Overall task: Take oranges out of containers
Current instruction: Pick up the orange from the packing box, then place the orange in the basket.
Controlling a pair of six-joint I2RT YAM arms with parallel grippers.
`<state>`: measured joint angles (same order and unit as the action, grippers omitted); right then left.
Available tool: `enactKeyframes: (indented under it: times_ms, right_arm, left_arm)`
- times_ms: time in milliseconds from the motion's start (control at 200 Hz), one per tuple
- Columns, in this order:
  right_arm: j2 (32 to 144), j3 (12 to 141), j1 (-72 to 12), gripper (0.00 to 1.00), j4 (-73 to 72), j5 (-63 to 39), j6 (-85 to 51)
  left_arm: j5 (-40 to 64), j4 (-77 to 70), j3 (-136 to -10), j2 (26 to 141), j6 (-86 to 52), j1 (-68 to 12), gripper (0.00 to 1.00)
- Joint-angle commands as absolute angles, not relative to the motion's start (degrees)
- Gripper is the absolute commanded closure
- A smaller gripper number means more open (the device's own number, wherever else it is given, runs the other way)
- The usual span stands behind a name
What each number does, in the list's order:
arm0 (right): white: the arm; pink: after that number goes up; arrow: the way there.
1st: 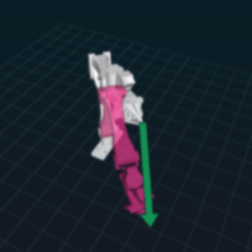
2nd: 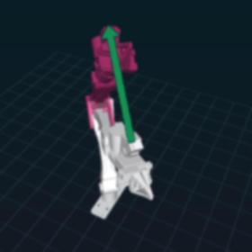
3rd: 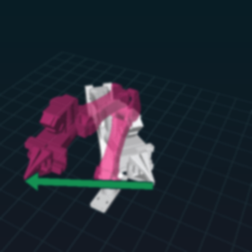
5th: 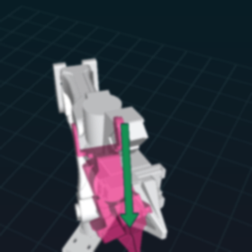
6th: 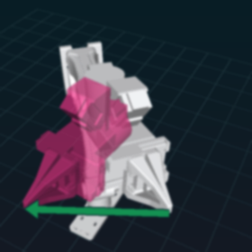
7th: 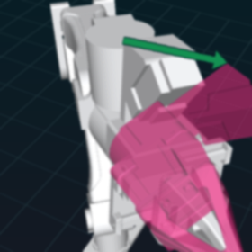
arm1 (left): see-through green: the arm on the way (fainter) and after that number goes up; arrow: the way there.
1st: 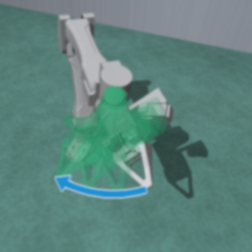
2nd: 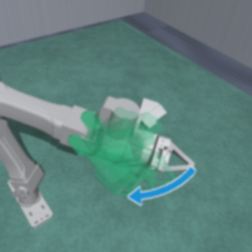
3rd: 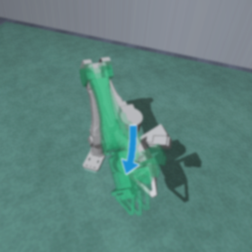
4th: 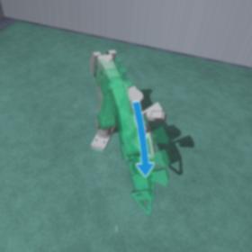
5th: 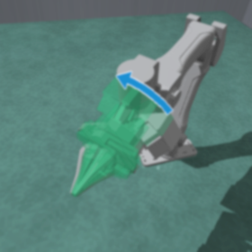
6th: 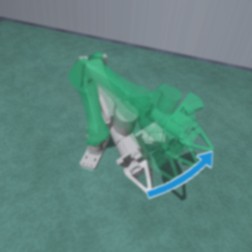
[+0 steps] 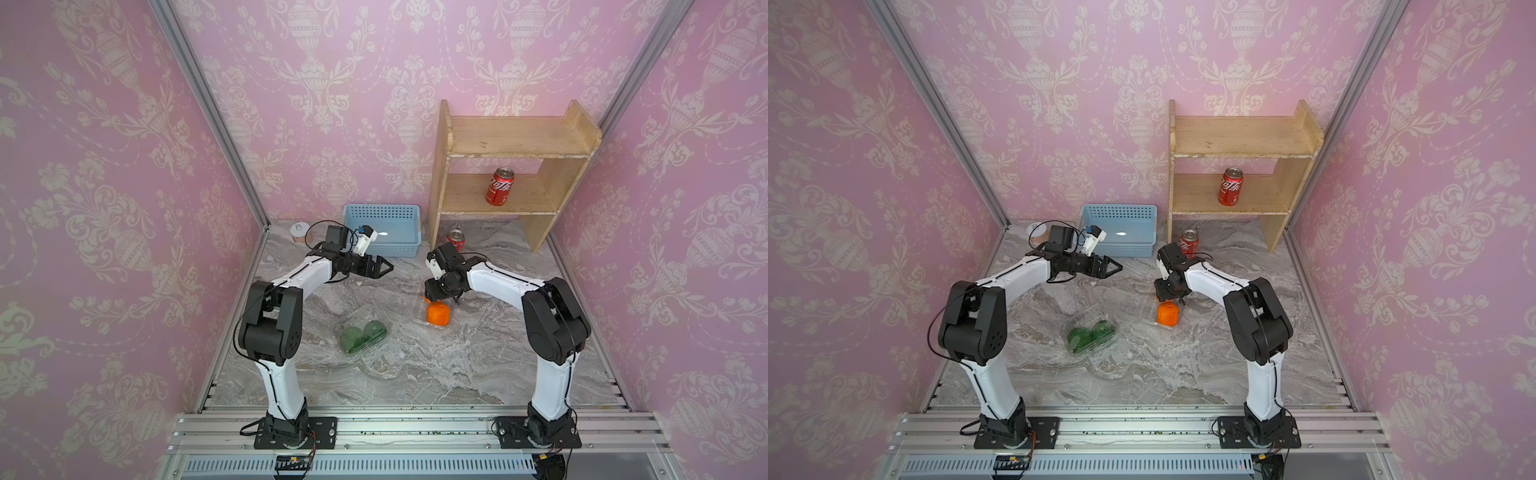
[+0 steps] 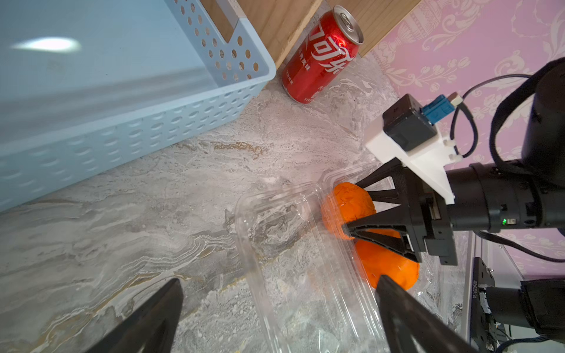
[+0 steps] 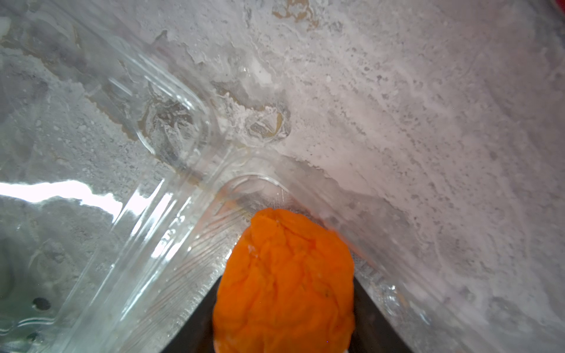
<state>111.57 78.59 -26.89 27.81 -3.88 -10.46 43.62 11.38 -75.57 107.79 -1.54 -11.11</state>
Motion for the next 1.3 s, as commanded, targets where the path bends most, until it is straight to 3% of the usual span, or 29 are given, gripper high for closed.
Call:
enactKeyframes:
  times_ms: [0, 260, 415, 570, 841, 996, 1296]
  right_arm:
    - [109.9, 81.0, -27.3, 0.53, 29.8, -2.7, -9.6]
    - [104.9, 87.6, -27.5, 0.56, 33.8, -1.9, -6.1]
    - [109.0, 98.5, -27.5, 0.56, 33.8, -4.7, -2.7]
    - [120.8, 116.3, -27.3, 0.54, 34.7, -8.4, -0.8]
    - [152.3, 162.7, -26.2, 0.53, 42.2, -14.5, -1.2]
    - [152.2, 155.5, -24.1, 0.53, 31.6, -16.7, -4.2]
    - [154.9, 156.7, -23.5, 0.47, 32.3, -16.4, -3.3]
  left_arm:
    - [44.7, 11.3, -75.0, 107.7, -1.1, -11.2, 0.01]
    - [43.8, 11.5, -74.6, 107.1, -0.1, -10.5, 0.01]
    - [43.4, 10.3, -73.0, 105.6, -0.4, -9.2, 0.01]
    - [43.5, 8.9, -71.1, 104.3, -1.1, -9.0, 0.01]
    - [44.7, 4.8, -67.3, 103.3, -3.5, -9.0, 0.01]
    - [45.1, 4.3, -66.9, 103.4, -3.5, -9.0, 0.01]
    - [46.1, 3.6, -67.3, 104.4, -4.1, -9.0, 0.01]
